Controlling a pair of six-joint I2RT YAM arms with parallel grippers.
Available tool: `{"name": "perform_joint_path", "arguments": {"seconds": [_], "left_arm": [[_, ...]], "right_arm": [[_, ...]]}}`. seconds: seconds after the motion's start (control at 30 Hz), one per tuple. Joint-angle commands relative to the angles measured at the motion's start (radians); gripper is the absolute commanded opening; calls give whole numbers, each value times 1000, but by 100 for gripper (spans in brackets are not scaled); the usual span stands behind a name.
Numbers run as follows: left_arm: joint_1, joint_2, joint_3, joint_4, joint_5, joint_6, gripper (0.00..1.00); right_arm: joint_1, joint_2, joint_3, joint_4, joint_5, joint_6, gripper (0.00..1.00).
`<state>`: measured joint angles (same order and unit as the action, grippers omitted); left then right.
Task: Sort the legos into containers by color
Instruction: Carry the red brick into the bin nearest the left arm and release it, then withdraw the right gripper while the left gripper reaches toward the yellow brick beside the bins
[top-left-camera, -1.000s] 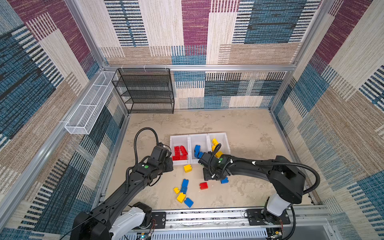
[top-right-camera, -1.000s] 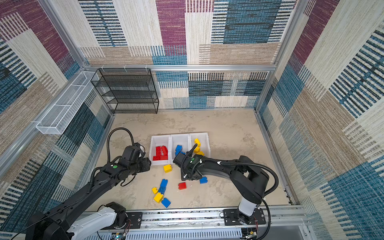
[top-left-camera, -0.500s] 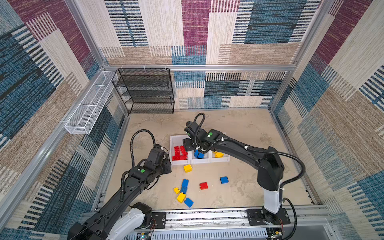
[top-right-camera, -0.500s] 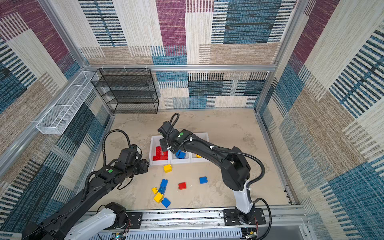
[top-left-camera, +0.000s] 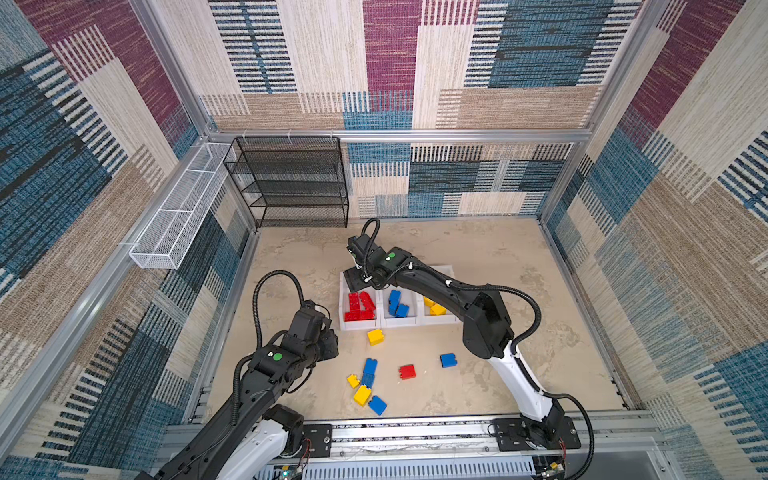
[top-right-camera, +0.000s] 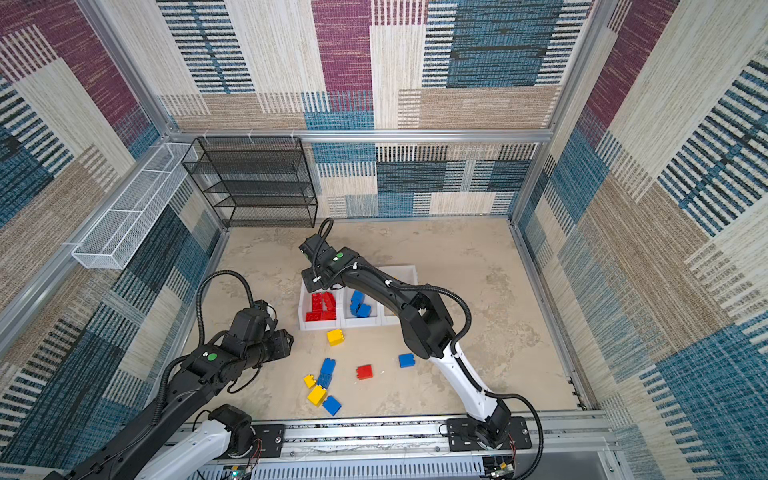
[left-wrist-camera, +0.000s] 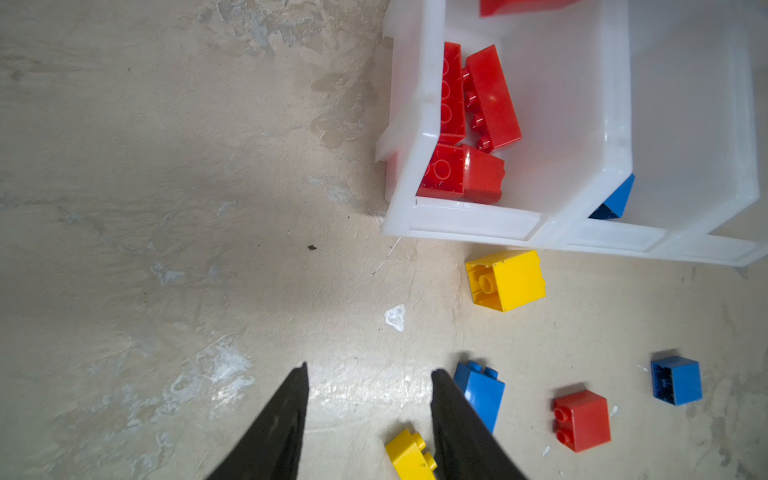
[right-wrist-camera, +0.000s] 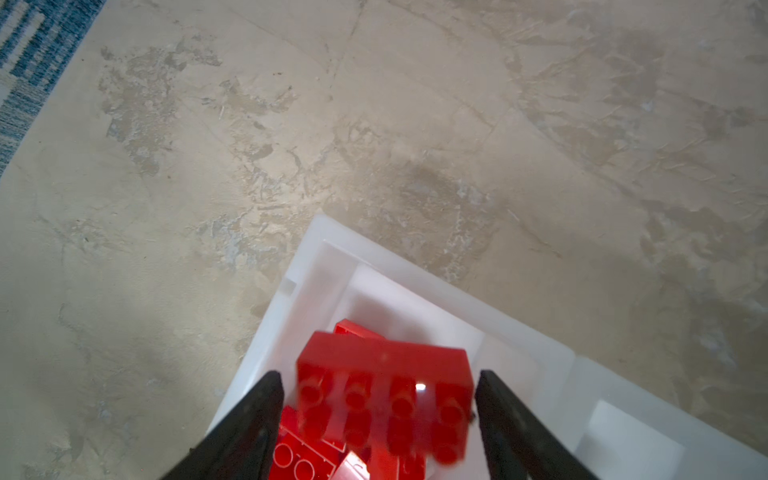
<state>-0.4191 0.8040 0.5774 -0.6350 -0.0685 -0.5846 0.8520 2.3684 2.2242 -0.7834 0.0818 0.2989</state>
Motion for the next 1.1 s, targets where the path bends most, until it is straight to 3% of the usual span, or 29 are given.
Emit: {"name": "perform_joint_path", "arguments": {"seconds": [0.0,0.5,0.8,1.07], "left_arm": [[2,0,-3,-10,5,-19,51],[0,6,-16,9,48,-22,52],[-8,77,-18,86,132,-31,52],[-118,238,30,190,138,-35,53]], "right_arm": [[2,-19,1,-4,3,-3,78],[-5,-231,-184,47,39,5,80],[-33,-507,-541,148,72,64,81],[-94,-758,-873,196,97,149,82]]}}
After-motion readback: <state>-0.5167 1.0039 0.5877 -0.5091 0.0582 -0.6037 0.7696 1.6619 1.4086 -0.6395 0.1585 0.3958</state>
